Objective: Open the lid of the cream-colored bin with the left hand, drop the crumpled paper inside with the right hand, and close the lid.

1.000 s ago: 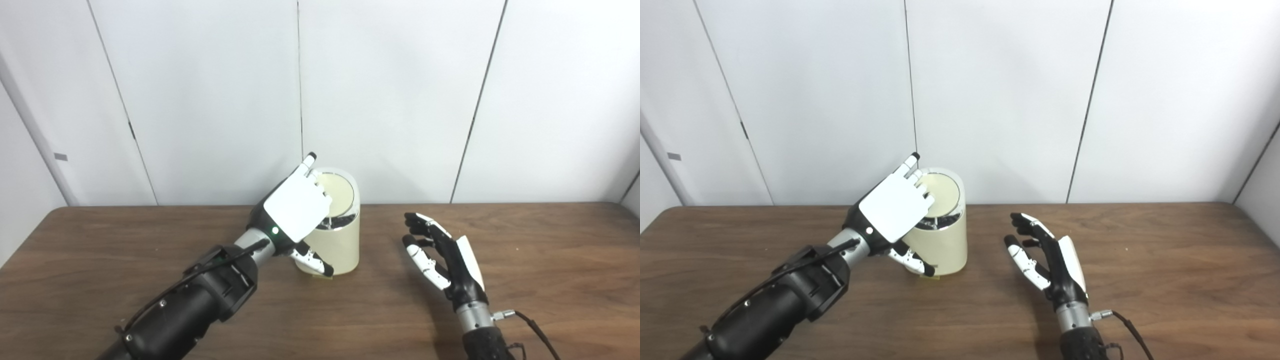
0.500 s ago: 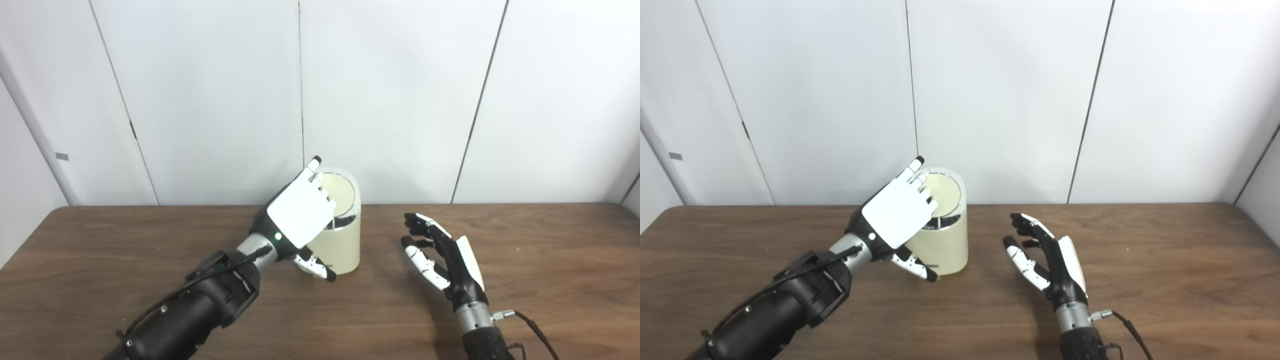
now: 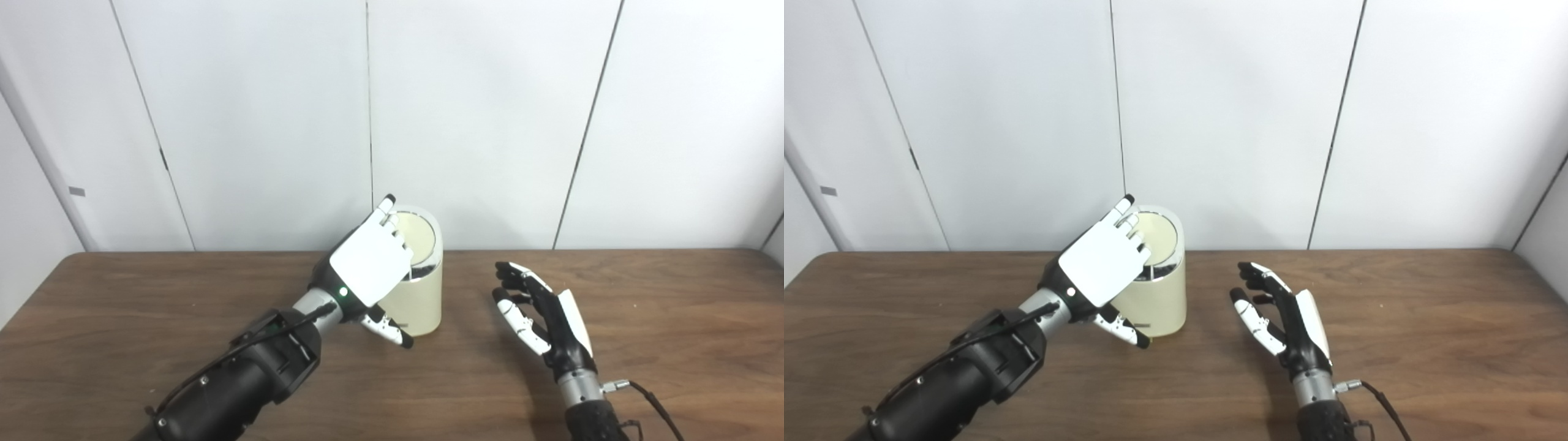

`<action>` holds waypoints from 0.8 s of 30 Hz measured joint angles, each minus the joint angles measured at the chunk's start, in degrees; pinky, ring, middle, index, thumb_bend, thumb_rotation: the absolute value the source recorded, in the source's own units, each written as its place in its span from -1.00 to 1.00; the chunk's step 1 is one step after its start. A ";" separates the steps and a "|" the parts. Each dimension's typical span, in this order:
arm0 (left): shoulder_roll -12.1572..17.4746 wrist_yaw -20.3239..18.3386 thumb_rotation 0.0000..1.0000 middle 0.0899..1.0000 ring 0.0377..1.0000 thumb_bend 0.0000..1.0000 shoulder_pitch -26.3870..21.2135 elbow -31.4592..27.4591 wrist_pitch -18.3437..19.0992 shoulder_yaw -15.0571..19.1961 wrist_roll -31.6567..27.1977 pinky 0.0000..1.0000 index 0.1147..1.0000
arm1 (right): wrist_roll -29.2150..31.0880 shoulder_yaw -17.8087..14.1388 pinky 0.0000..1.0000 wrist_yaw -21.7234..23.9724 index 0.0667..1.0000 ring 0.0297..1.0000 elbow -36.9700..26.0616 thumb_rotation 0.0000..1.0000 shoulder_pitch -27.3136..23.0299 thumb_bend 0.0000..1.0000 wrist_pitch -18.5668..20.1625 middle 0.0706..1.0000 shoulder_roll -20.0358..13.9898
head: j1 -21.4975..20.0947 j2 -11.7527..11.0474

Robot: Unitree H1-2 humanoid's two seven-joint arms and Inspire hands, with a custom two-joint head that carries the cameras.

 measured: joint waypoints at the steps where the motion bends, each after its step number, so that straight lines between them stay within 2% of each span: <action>1: -0.14 -0.61 1.00 0.60 0.77 0.91 0.02 0.00 0.00 0.43 -0.74 1.00 0.59 | -0.01 0.00 0.35 -0.01 0.54 0.52 0.00 0.51 0.00 -0.58 -0.01 0.53 0.00 | 0.00 0.00; 5: -0.30 -1.19 1.00 0.52 0.71 0.98 -0.03 0.37 -0.01 1.71 -5.26 1.00 0.52 | -0.07 0.04 0.35 -0.01 0.54 0.52 0.01 0.49 0.00 -0.59 -0.06 0.53 0.00 | 0.00 0.00; 14: 0.13 -3.11 1.00 0.51 0.78 1.00 -1.12 0.51 -0.05 2.02 -11.48 1.00 0.47 | -0.05 0.05 0.36 -0.02 0.54 0.53 0.01 0.49 0.00 -0.60 -0.09 0.53 0.01 | 0.18 0.09; 24: 1.81 -5.47 0.93 0.51 0.79 1.00 -3.44 0.49 -1.53 0.06 -14.83 1.00 0.49 | -0.14 0.11 0.36 -0.04 0.54 0.53 0.03 0.43 0.00 -0.60 -0.10 0.53 0.10 | 0.26 0.09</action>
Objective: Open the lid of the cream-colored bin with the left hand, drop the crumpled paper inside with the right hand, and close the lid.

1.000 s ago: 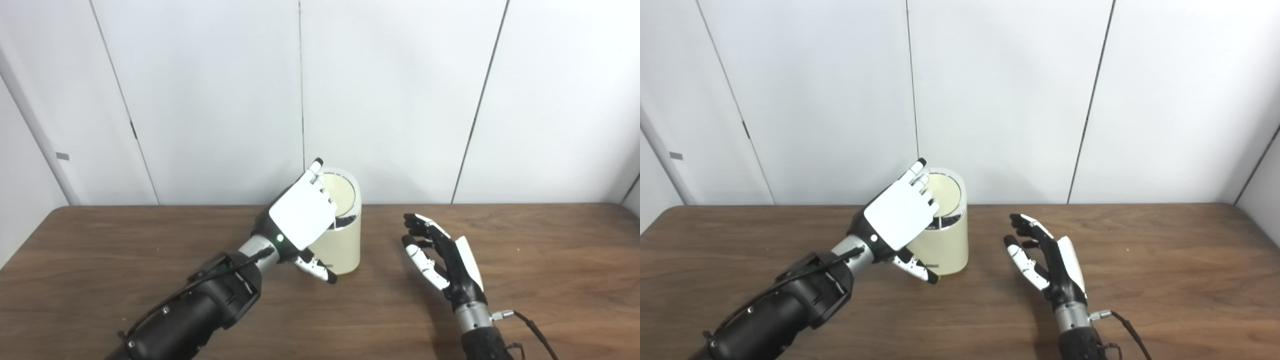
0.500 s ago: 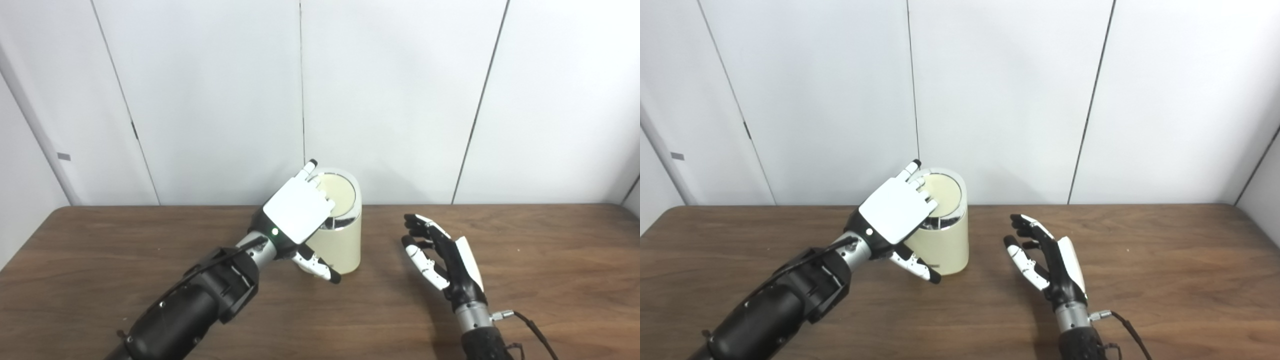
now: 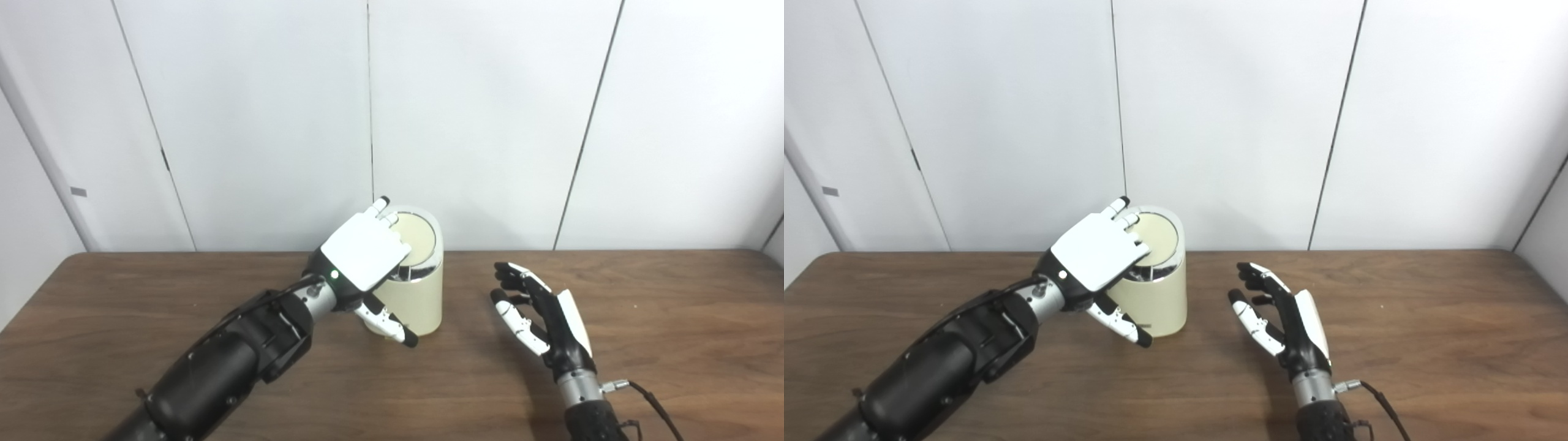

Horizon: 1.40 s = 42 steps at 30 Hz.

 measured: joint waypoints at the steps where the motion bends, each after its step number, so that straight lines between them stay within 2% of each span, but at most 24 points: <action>1: 0.19 -0.02 0.92 0.50 0.78 1.00 -0.15 0.00 -0.10 -0.27 -0.17 1.00 0.48 | 0.10 0.00 0.36 0.00 0.54 0.54 0.00 0.43 0.00 -0.61 0.00 0.53 0.06 | -0.09 0.00; 5: 0.51 0.18 0.89 0.45 0.71 1.00 -0.36 0.01 -0.14 -0.37 -1.78 1.00 0.42 | 0.20 0.01 0.36 0.00 0.54 0.53 0.06 0.55 0.00 -0.58 0.00 0.53 0.10 | 0.00 0.09; 12: 1.03 0.24 0.80 0.44 0.68 0.95 -0.78 0.65 -0.15 -0.40 -5.73 1.00 0.40 | 0.36 0.02 0.37 0.02 0.55 0.54 0.08 0.46 0.01 -0.62 0.02 0.54 0.09 | -0.09 0.18; 15: 1.14 0.05 0.80 0.46 0.70 0.90 -1.76 1.49 -0.21 -0.70 -7.54 1.00 0.40 | 0.37 0.03 0.36 0.02 0.54 0.54 0.07 0.49 0.01 -0.61 0.03 0.54 0.11 | -0.09 0.18; 19: 1.46 0.01 0.98 0.47 0.72 0.74 -2.38 1.88 -0.21 -0.66 -10.35 1.00 0.41 | 0.38 0.03 0.37 0.03 0.55 0.54 0.06 0.48 0.10 -0.61 0.26 0.54 0.15 | -0.18 0.18; 21: 1.56 0.01 1.00 0.45 0.70 0.71 -2.49 2.18 -0.21 -0.31 -12.03 1.00 0.39 | 0.40 0.03 0.37 0.03 0.54 0.54 0.07 0.47 0.33 -0.60 0.32 0.54 0.23 | -0.18 0.18; 28: 1.88 0.01 1.00 0.45 0.70 0.98 -3.04 3.23 -0.21 0.15 -16.13 1.00 0.40 | 0.39 0.03 0.37 0.04 0.54 0.54 0.08 0.53 0.98 -0.58 0.34 0.53 0.25 | 0.00 0.18; 35: 2.22 0.01 1.00 0.41 0.71 1.00 -3.62 3.60 -0.21 -0.36 -17.16 1.00 0.42 | 0.34 0.03 0.36 0.03 0.53 0.53 0.14 0.43 0.96 -0.62 0.33 0.53 0.25 | -0.09 0.26; 42: 2.35 0.01 1.00 0.46 0.71 1.00 -3.77 3.66 -0.21 -0.67 -17.16 1.00 0.42 | 0.35 0.04 0.36 0.04 0.53 0.53 0.15 0.42 0.95 -0.62 0.34 0.53 0.25 | -0.18 0.09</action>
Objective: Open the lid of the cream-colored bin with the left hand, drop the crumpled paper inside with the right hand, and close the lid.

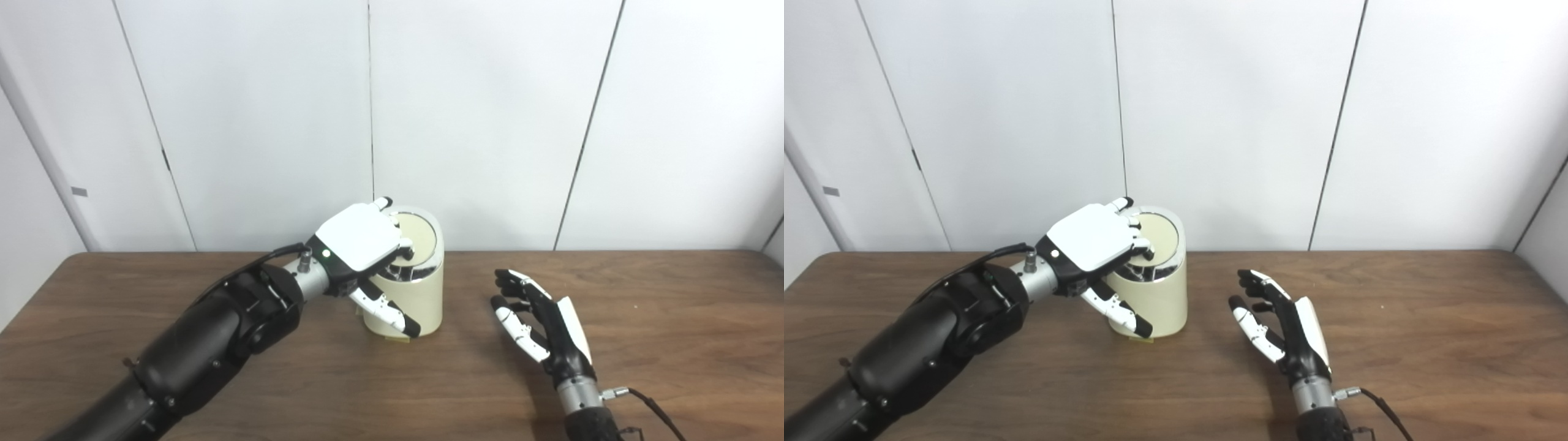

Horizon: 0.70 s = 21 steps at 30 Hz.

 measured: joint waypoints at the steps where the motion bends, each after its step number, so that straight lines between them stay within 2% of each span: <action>1: 0.01 0.00 1.00 0.46 0.71 1.00 0.00 0.00 0.00 -0.02 0.00 1.00 0.42 | -0.02 0.00 0.36 0.00 0.53 0.53 0.00 0.42 0.00 -0.63 0.00 0.53 0.00 | 0.09 -0.09; 9: 0.07 0.00 1.00 0.49 0.76 1.00 -0.32 -0.19 0.06 -0.83 2.51 1.00 0.48 | -0.06 0.02 0.37 0.00 0.53 0.54 0.01 0.48 0.01 -0.60 0.00 0.53 0.01 | 0.00 0.00; 12: 0.05 0.00 1.00 0.51 0.74 0.92 -0.19 -0.43 0.11 -1.28 4.91 1.00 0.47 | -0.06 0.03 0.37 0.00 0.54 0.53 0.00 0.49 -0.02 -0.61 0.00 0.53 0.02 | 0.00 0.00; 16: -0.76 0.05 1.00 0.53 0.75 0.86 0.16 -0.51 0.48 -1.52 9.24 1.00 0.49 | -0.14 0.06 0.37 -0.03 0.54 0.53 0.00 0.55 -0.67 -0.59 -0.12 0.53 0.05 | 0.00 -0.09; 21: -2.19 0.18 1.00 0.54 0.74 0.88 1.45 -0.65 1.80 -0.21 11.91 1.00 0.53 | -0.15 0.16 0.37 -0.09 0.54 0.54 -0.02 0.54 -1.10 -0.59 -0.27 0.53 0.07 | -0.18 -0.09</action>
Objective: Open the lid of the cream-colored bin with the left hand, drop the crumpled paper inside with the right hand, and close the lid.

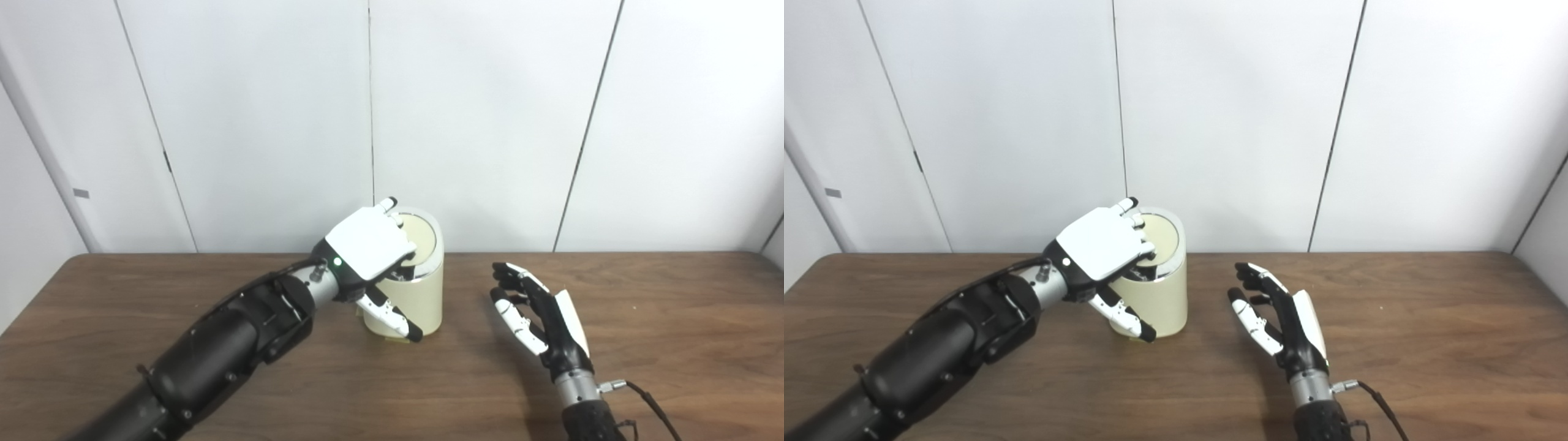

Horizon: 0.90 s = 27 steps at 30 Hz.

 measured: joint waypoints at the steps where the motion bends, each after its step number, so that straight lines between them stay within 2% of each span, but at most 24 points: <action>1: -0.17 0.05 1.00 0.54 0.75 0.88 0.19 -0.05 0.07 0.28 0.42 1.00 0.54 | -0.01 0.02 0.37 0.00 0.54 0.54 0.00 0.54 0.01 -0.59 0.00 0.53 0.00 | 0.00 0.00; 8: -0.72 0.19 1.00 0.57 0.76 0.92 0.42 -0.13 0.10 2.18 1.30 1.00 0.54 | 0.01 0.03 0.38 -0.01 0.54 0.54 0.00 0.56 0.01 -0.59 0.00 0.54 0.05 | 0.18 0.00; 11: -0.86 0.19 1.00 0.54 0.74 0.97 0.45 -0.12 0.10 2.64 1.40 1.00 0.51 | 0.00 0.03 0.37 -0.02 0.53 0.53 0.00 0.50 0.01 -0.61 -0.03 0.53 0.06 | 0.18 0.00; 17: -1.16 0.66 1.00 0.48 0.69 0.98 0.67 -0.10 -0.13 3.12 1.88 1.00 0.46 | -0.71 0.08 0.36 -0.20 0.52 0.53 0.00 0.51 0.01 -0.61 -0.05 0.52 0.05 | 0.09 -0.09; 19: -1.22 2.85 1.00 0.31 0.56 0.94 1.05 0.35 -0.70 3.49 2.03 1.00 0.30 | -0.68 0.08 0.37 -0.22 0.53 0.53 0.00 0.51 0.00 -0.61 -0.05 0.53 0.05 | 0.17 -0.09; 22: -1.90 8.56 1.00 0.21 0.48 0.88 2.07 1.81 -1.45 4.65 2.22 1.00 0.19 | -0.57 0.07 0.37 -0.22 0.54 0.54 0.01 0.48 0.00 -0.62 -0.06 0.53 0.06 | 0.18 -0.18; 24: -2.83 10.63 1.00 0.25 0.49 0.86 2.36 2.55 -1.42 5.46 2.20 1.00 0.22 | -0.58 0.09 0.38 -0.21 0.54 0.54 0.01 0.46 0.00 -0.62 -0.06 0.54 0.07 | 0.26 -0.26; 27: -3.46 10.59 1.00 0.37 0.56 0.87 2.37 2.60 -1.33 6.58 1.84 1.00 0.32 | -0.51 0.08 0.39 -0.19 0.55 0.55 0.00 0.50 0.01 -0.60 -0.01 0.54 0.12 | 0.26 -0.44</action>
